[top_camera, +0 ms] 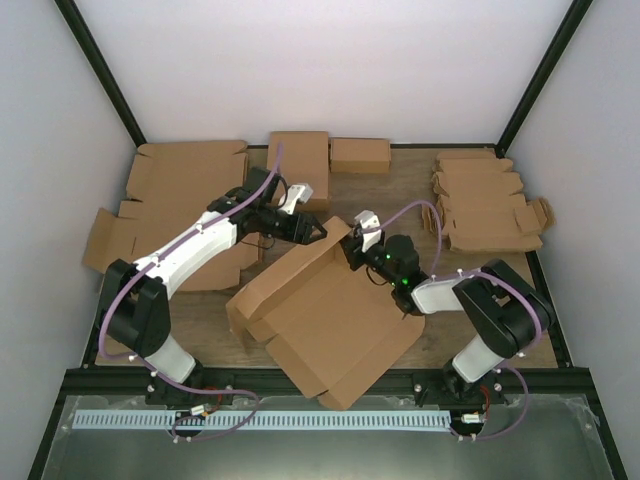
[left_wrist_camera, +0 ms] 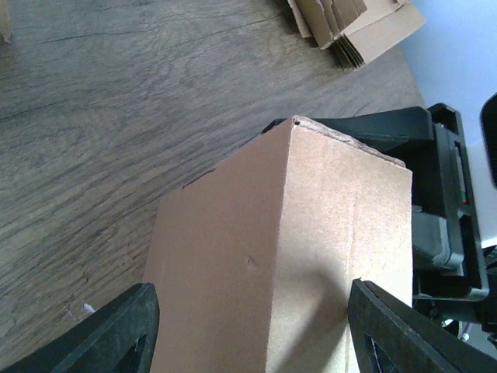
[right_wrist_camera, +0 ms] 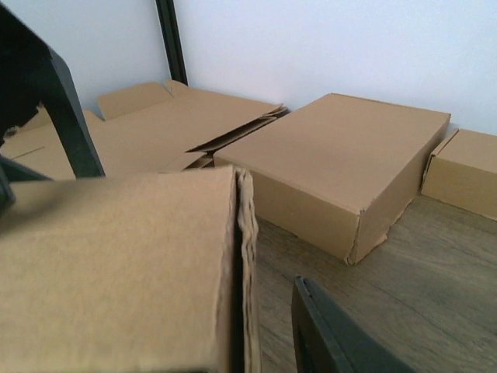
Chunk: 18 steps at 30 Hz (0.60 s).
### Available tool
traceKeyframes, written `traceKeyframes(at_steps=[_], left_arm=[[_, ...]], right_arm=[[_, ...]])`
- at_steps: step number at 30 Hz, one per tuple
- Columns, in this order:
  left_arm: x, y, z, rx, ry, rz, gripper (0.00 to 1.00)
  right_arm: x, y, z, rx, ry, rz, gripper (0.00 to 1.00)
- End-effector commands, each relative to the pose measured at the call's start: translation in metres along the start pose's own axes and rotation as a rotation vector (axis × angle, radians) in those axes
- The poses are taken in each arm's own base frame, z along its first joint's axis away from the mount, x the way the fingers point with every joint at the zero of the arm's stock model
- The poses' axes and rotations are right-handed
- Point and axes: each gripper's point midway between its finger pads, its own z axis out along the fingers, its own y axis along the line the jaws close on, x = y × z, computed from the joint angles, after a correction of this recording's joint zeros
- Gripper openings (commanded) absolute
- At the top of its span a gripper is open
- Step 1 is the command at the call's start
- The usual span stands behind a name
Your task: Fold the paper box
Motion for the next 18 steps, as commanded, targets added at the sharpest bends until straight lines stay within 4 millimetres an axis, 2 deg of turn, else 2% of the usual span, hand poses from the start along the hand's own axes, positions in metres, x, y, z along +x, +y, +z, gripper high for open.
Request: traceKeyframes(at_steps=[1,6,13,16,18], left_arm=[[0.005,0.005,0.007,0.001,0.016,-0.007,0.69],[0.006,0.007,0.009,-0.002,0.018,-0.010,0.69],[0.006,0.007,0.009,-0.001,0.018,-0.007,0.69],[0.006,0.006,0.008,0.002,0.016,-0.006,0.69],[0.006,0.005,0.008,0.009,0.013,-0.006,0.69]], right_arm=[[0.009,-0.004,-0.004,0.032,-0.007,-0.010,0.31],[0.026,-0.004,-0.007,0.032,0.006,0.010,0.34],[0.037,-0.003,0.001,0.015,0.031,0.022,0.17],[0.039,-0.005,0.000,0.029,0.036,0.021,0.16],[0.041,-0.006,0.001,0.035,0.044,0.021,0.21]])
